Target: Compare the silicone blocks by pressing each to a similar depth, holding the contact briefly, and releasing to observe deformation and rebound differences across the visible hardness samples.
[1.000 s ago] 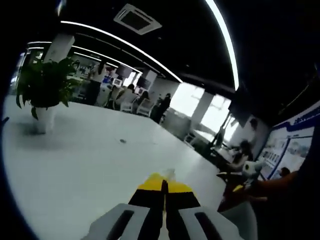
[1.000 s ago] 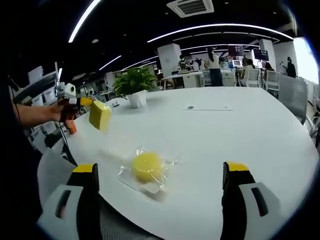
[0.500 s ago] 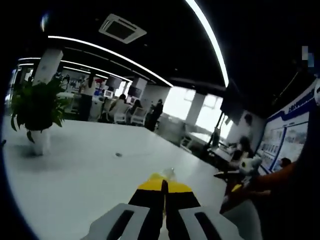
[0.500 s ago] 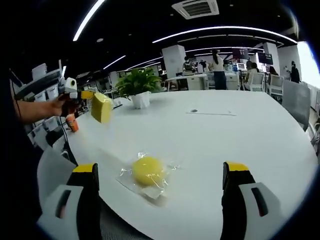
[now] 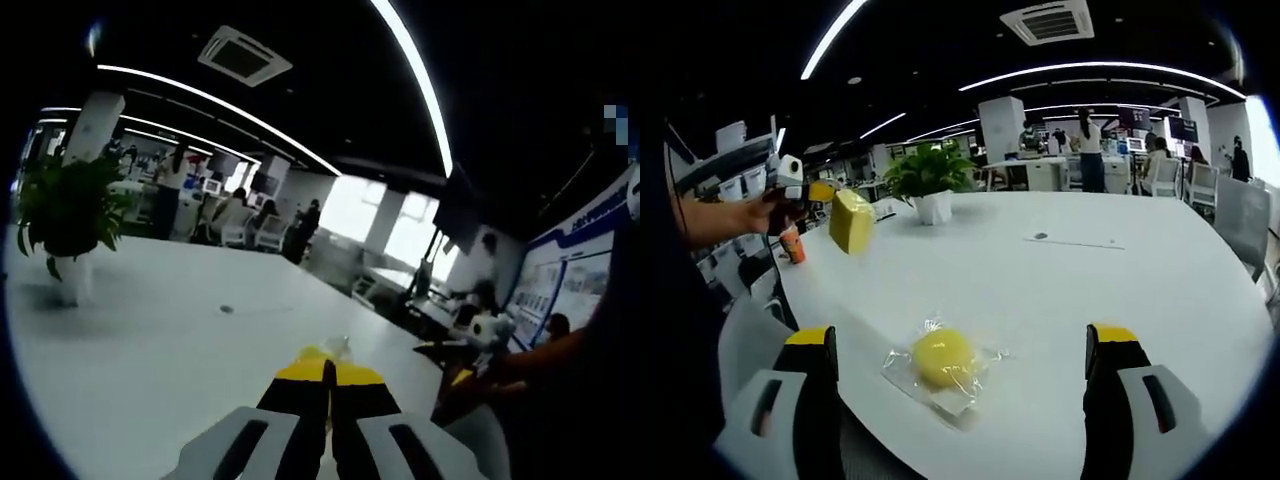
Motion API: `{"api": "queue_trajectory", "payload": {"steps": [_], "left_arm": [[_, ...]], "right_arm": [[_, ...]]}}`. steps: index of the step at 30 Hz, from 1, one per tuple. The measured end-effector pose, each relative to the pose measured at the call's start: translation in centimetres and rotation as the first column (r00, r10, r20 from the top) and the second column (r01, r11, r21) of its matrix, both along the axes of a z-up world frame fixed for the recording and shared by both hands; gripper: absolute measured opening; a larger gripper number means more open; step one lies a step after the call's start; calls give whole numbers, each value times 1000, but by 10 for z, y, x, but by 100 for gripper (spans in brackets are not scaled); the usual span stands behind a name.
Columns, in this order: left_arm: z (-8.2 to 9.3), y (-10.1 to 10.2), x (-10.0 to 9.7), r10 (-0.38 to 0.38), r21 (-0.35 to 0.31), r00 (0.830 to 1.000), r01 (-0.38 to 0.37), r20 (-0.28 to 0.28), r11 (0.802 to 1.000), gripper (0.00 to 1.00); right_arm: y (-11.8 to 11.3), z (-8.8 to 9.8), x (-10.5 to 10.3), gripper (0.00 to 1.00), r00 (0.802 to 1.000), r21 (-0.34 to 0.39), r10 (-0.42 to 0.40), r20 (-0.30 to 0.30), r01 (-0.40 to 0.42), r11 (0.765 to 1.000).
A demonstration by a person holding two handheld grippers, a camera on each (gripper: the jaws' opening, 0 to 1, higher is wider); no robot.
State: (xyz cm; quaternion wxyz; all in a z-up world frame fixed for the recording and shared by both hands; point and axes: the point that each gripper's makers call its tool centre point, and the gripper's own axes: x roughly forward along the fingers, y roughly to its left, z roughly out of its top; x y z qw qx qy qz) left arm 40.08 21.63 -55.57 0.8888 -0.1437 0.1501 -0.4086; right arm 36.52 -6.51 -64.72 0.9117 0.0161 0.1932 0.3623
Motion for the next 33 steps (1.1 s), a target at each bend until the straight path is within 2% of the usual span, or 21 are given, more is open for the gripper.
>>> {"api": "queue_trajectory", "payload": {"steps": [8,13,17,23,27,33], "left_arm": [[12,-15,-4,-27,-12,999,28,22,1000,0],[24,-24,-7,-43,-55,999,44,31,998,0],[34,-32,-10,-66,-80,997,69,39,994,0],[60,-43,-14,-74,-148,996,79,42,986,0],[74,-49,-18,-90,-169,994,99,57,981,0],[79,-59,-23,-114,-175,992,123,59,977,0]], "right_arm": [[12,19,10,96,997,20,68,45,-69,997],[23,28,14,96,991,21,114,65,-115,993],[35,41,17,96,983,53,148,113,-155,987],[59,48,16,96,969,63,213,125,-223,973],[72,57,16,96,960,89,240,146,-254,963],[88,69,15,96,945,105,272,181,-294,950]]}}
